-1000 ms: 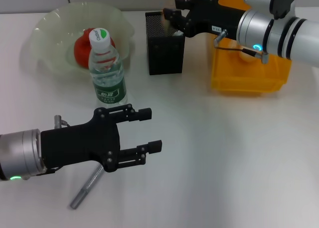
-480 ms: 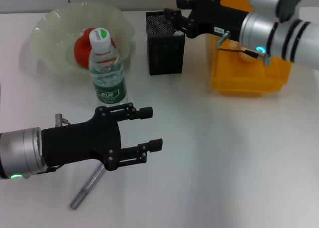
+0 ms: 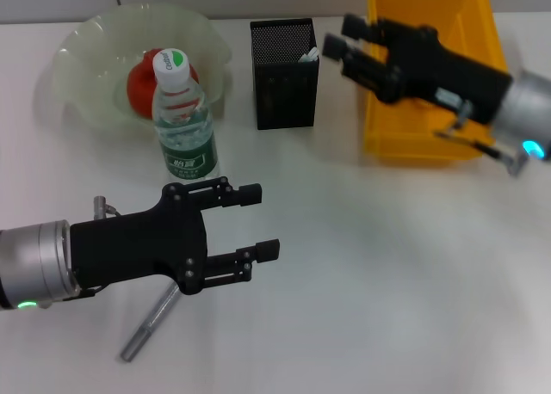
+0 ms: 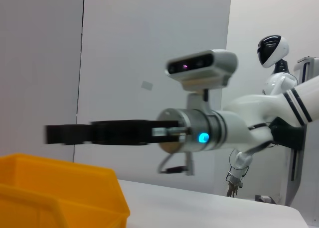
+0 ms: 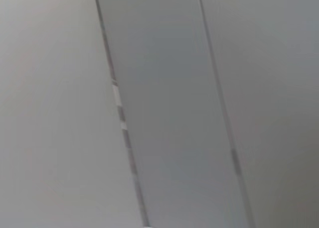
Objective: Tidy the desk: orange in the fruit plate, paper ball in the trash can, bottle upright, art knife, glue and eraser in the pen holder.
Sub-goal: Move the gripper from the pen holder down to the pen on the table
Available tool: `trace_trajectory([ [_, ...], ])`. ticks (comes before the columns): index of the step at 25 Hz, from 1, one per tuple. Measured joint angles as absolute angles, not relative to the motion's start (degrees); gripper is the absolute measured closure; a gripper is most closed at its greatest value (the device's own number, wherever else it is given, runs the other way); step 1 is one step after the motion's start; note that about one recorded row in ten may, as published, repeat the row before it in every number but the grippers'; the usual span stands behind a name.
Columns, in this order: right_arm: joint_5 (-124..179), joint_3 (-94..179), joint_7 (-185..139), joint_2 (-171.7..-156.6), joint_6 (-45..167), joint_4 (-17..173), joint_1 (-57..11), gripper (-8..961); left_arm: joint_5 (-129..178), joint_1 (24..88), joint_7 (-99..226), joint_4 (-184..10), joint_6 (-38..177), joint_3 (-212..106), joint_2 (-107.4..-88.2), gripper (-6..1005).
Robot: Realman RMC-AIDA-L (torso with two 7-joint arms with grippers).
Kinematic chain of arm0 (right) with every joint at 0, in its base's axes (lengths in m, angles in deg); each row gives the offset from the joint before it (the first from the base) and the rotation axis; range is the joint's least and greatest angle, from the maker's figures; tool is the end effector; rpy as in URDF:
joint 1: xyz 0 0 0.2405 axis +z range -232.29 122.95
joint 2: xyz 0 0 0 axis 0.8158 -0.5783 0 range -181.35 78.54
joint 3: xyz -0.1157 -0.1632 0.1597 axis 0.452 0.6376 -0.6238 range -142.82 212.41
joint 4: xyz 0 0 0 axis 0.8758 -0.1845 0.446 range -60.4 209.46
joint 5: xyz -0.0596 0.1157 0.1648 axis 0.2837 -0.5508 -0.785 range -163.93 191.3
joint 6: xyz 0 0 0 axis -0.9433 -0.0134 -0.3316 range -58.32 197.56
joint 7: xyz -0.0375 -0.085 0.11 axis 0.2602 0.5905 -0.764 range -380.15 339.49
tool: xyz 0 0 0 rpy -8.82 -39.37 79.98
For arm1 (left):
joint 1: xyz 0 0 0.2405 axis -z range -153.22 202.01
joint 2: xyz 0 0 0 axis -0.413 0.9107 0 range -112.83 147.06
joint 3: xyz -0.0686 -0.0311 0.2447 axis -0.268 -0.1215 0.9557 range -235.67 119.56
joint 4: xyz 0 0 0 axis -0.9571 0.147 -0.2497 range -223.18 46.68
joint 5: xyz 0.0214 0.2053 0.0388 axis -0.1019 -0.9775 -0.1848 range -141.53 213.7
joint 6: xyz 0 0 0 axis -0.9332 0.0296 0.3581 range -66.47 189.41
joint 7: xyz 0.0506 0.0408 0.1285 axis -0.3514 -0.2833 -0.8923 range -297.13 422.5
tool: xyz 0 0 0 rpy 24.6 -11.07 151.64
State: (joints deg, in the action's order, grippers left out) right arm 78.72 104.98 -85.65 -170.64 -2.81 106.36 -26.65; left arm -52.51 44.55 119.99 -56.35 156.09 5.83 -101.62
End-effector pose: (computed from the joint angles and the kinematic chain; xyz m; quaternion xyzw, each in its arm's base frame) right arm 0.2152 0.3572 -0.0229 -0.8707 0.1822 0.3941 0.2308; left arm -0.2560 0.2644 -0.0340 -0.9324 -0.0868 -0.3402 0.0858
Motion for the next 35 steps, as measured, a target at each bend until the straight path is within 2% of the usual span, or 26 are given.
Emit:
trace_trajectory([
  [6,79.8,105.0,-84.8,-170.54,-12.3,106.2,-33.4,475,-52.5,44.7,120.0,-56.4,156.1,5.8,-101.55,316],
  [10,80.6,104.9,-82.2,-170.62,-15.9,102.7,-36.1,354,-51.6,44.8,120.2,-56.1,156.3,5.8,-101.54,318],
  [17,80.7,105.2,-72.2,-170.71,-18.8,92.8,-37.0,129,-49.0,44.5,121.8,-55.6,157.2,5.4,-101.49,317],
  [24,80.3,104.6,-70.5,-170.8,-18.2,88.3,-36.9,129,-52.6,43.4,138.8,-44.6,157.4,5.9,-101.33,318],
  [26,80.2,104.2,-70.4,-170.82,-17.9,88.2,-36.7,129,-62.4,44.4,158.4,-34.3,157.7,6.2,-101.46,318],
  [30,80.2,104.1,-70.3,-170.91,-16.8,88.1,-36.3,129,-63.8,44.6,162.4,-31.6,157.9,6.7,-101.52,316],
  [32,80.2,104.1,-70.3,-170.95,-15.9,88.1,-36.2,129,-71.0,44.1,179.5,-18.4,156.8,10.4,-101.52,316],
  [35,80.1,104.0,-70.3,-171.0,-15.1,88.0,-35.9,129,-76.3,44.1,186.1,-13.6,156.2,11.7,-101.56,317],
])
